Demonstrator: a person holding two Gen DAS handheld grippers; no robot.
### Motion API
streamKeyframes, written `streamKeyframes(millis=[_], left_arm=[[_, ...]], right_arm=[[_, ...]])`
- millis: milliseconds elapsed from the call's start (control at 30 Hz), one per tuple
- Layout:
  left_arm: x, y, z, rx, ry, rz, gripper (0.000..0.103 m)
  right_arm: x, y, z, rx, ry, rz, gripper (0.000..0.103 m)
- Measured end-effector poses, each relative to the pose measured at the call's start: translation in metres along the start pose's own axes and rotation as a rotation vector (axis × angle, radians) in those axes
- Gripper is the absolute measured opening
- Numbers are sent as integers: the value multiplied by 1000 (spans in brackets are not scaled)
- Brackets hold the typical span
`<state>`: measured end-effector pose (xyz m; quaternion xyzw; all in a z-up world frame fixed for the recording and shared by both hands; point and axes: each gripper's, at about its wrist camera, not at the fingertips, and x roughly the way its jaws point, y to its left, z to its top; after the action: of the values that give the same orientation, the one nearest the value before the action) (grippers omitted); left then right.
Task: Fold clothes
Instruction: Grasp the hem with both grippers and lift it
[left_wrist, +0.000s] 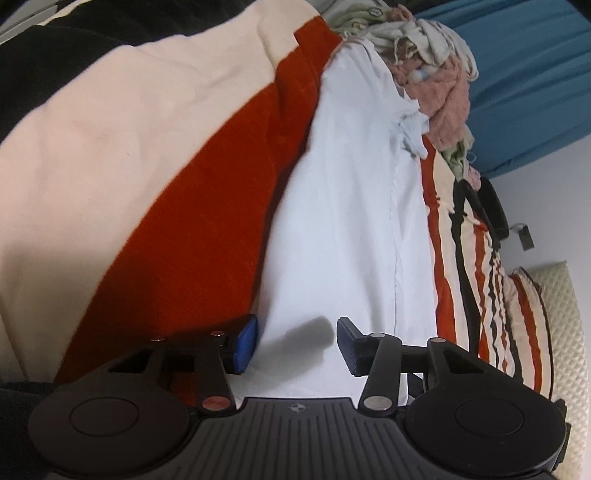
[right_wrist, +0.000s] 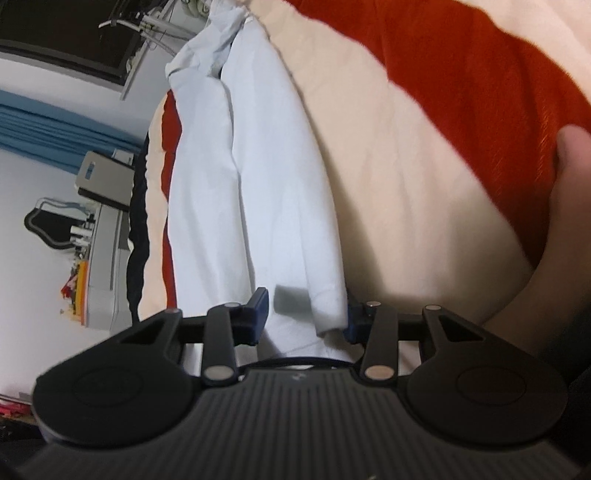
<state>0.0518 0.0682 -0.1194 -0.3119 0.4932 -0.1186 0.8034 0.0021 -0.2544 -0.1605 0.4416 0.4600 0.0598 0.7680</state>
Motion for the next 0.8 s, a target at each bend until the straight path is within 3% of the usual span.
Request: streamKeyframes(millis=[133, 300, 533, 700, 800], left_arm=[[3, -5, -3, 20, 19, -2, 46], [4, -3, -5, 5, 19, 3, 12], [-8, 1, 6, -55, -52, -128, 5], [-24, -3, 12, -79, -120, -258, 4], [-36, -5, 17, -95, -154, -308, 3]], right_arm=[[1, 2, -2, -11, 5, -11, 42], [-3, -2, -1, 6, -16, -11, 29], [-13, -4, 1, 35, -65, 68, 12], [-41, -5, 0, 39, -237, 221, 5], [-53, -1, 0, 18, -274, 259, 5]])
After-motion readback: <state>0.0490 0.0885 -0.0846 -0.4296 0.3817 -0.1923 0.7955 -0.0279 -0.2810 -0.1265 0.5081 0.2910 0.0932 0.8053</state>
